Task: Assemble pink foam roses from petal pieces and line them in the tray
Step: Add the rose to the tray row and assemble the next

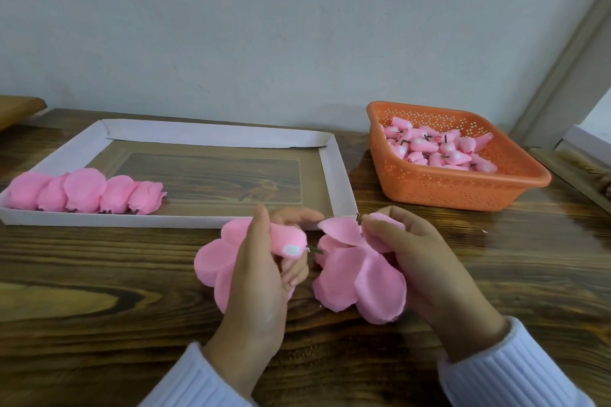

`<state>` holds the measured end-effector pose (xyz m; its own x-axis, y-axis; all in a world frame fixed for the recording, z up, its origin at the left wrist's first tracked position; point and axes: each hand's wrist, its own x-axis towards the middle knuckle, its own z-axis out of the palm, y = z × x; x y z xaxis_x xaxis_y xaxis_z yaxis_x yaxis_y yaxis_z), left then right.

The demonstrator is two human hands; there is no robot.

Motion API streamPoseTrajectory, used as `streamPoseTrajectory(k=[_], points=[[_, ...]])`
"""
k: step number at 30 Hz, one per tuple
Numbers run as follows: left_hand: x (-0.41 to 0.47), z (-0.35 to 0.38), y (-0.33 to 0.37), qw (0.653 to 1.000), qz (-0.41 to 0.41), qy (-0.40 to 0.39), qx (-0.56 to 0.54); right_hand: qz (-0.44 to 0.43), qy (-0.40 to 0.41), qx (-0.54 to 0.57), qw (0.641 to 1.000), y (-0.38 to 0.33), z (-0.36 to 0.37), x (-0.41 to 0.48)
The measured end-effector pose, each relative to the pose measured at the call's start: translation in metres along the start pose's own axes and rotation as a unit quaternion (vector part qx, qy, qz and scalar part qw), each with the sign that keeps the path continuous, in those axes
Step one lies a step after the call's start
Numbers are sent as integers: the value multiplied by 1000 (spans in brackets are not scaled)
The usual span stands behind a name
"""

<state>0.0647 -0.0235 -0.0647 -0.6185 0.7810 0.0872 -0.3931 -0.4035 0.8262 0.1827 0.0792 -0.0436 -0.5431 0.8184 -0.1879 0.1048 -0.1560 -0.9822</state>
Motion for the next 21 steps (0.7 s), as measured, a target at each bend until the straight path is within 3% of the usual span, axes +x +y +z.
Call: streamPoseTrajectory(k=[4,7,11,14,17,21], points=[[-1,0,-1,997,27,-4,71,-107,86,-193,971,2,3,0],[-2,0,-2,995,30,-1,93,-123,102,-209,965,0,5,0],[-2,0,-2,993,25,-13,116,-73,75,-149,983,-1,3,-1],[-3,1,-3,989,31,-30,139,-4,13,13,1000,0,4,0],[-5,3,-6,987,43,-22,150,11,-24,123,992,1,4,1],[-5,2,-8,983,44,-14,179,11,-55,157,986,4,2,4]])
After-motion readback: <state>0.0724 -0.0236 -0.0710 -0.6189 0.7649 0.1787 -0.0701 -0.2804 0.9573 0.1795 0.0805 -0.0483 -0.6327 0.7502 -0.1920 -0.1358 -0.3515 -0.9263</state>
